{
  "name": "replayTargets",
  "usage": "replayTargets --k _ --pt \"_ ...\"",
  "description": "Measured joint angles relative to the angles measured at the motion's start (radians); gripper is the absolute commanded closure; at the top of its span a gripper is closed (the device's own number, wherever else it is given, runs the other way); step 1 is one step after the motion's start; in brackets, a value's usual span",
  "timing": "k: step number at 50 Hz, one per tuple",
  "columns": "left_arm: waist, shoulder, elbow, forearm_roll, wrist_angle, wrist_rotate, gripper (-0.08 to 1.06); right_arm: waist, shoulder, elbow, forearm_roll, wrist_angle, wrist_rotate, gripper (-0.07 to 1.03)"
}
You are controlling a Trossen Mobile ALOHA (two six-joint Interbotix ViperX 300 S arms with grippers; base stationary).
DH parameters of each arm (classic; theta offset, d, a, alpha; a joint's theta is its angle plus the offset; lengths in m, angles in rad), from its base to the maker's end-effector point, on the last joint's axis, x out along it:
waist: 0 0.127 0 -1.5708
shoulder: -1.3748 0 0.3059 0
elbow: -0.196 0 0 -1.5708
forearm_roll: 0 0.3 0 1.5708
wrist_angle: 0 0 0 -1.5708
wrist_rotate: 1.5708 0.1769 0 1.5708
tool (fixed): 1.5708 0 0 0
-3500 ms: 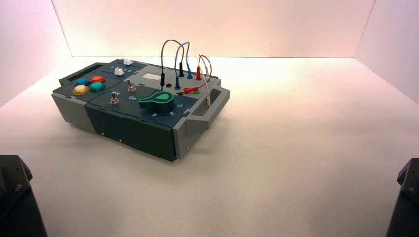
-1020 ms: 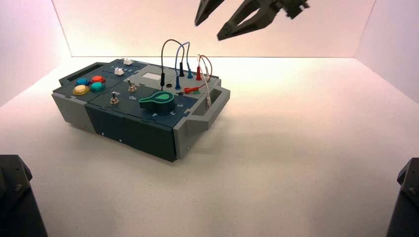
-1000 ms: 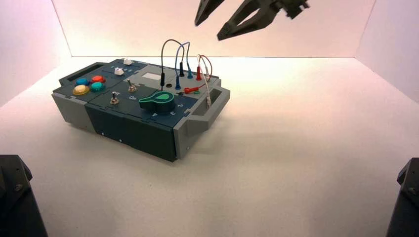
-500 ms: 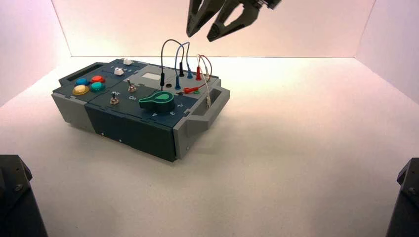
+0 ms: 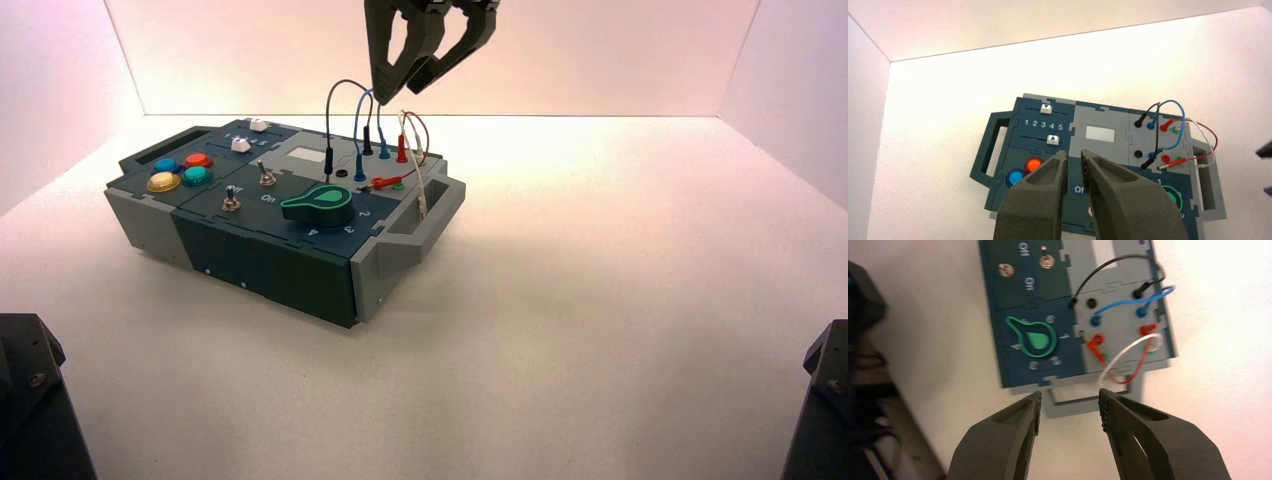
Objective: Insert the red wire.
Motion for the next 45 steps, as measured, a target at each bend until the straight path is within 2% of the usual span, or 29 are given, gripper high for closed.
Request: replayTargets --k 2,3,5,9,16,25,35,38,45 --pt "0.0 0.0 0.0 0.0 0.002 -0.002 0.8 0.0 0.002 -0.002 -0.005 0.002 0.0 0.35" --pt "0.0 0.003 0.0 0.002 0.0 -0.002 0.8 0.002 0.011 -0.018 -0.034 0.011 -0.006 0.35" --pt "-0.002 0.005 0.0 0.0 0.0 0.0 0.8 0.002 0.014 -0.025 -0.04 0.014 -0.009 0.35" --pt "0.0 0.008 0.0 0.0 -0.005 0.0 0.8 0.003 0.038 -0.06 -0.066 0.038 -0.035 0.36" --pt "0.0 0.015 0.0 0.0 -0.012 0.0 0.8 0.017 0.084 -0.107 -0.074 0.067 -0.069 0.36" --pt "0.0 0.023 0.0 0.0 -0.015 -0.002 0.8 0.054 0.138 -0.141 -0.083 0.081 -0.094 0.36" --pt "0.0 0.023 0.0 0.0 -0.015 -0.002 0.8 0.061 0.173 -0.152 -0.098 0.092 -0.124 0.36" --pt "0.0 0.023 0.0 0.002 -0.014 -0.002 0.8 0.061 0.186 -0.152 -0.107 0.092 -0.14 0.37" --pt "0.0 0.023 0.002 0.002 -0.015 -0.002 0.8 0.061 0.21 -0.152 -0.155 0.092 -0.144 0.37"
